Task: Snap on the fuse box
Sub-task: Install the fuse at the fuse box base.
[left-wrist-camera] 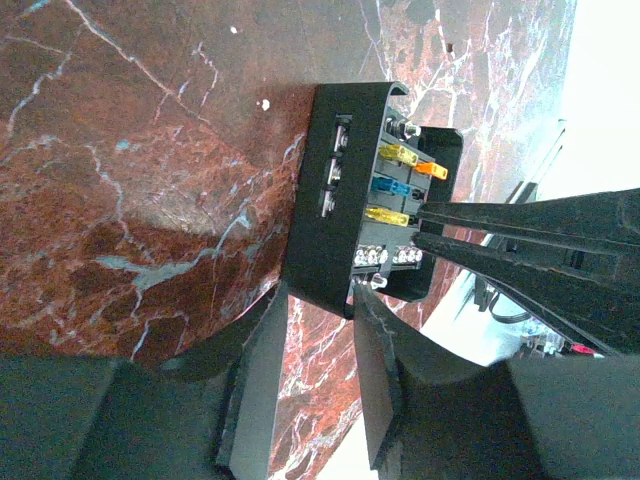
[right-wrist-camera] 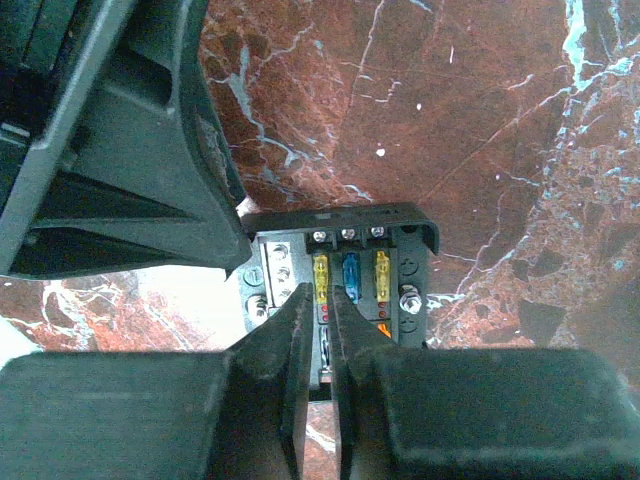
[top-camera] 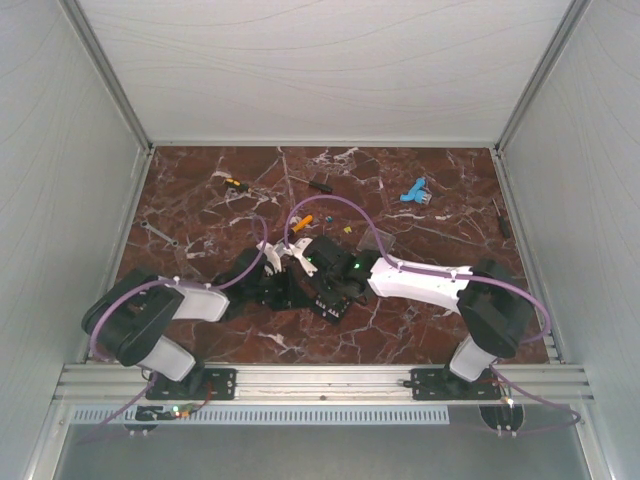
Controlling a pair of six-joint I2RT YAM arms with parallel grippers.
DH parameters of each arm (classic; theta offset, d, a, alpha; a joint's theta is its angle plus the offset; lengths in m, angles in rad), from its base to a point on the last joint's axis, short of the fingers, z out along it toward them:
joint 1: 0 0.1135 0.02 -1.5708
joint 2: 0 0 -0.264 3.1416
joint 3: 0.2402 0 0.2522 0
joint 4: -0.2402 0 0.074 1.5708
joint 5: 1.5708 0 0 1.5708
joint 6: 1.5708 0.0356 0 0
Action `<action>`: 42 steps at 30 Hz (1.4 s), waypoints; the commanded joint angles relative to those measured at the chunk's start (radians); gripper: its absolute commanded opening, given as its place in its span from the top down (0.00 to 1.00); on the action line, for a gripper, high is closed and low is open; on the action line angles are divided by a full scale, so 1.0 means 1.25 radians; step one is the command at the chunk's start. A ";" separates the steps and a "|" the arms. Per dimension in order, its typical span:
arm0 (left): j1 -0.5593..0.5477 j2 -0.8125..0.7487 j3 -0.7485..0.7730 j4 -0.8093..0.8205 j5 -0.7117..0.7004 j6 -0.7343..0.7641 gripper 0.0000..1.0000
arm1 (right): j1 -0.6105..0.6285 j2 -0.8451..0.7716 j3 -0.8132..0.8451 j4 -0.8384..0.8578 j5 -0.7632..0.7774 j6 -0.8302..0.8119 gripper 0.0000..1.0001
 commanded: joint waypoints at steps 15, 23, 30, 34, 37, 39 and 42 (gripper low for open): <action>-0.004 0.030 0.022 0.024 -0.005 0.012 0.70 | -0.010 0.031 -0.012 -0.038 -0.002 0.006 1.00; -0.004 0.029 0.022 0.017 -0.008 0.015 0.71 | -0.008 0.044 -0.028 -0.097 0.021 0.012 1.00; -0.004 0.030 0.021 0.015 -0.009 0.016 0.71 | -0.011 0.079 -0.036 -0.135 0.036 0.020 1.00; -0.003 0.032 0.024 0.010 -0.008 0.019 0.72 | -0.012 0.101 -0.028 -0.159 0.042 0.015 1.00; -0.003 0.029 0.023 0.010 -0.006 0.019 0.72 | -0.011 0.104 -0.024 -0.169 0.040 0.016 1.00; -0.003 0.026 0.023 0.007 -0.007 0.020 0.72 | -0.011 0.104 -0.021 -0.179 0.039 0.015 1.00; -0.002 0.024 0.024 0.004 -0.008 0.020 0.72 | -0.011 0.102 -0.019 -0.191 0.041 0.017 1.00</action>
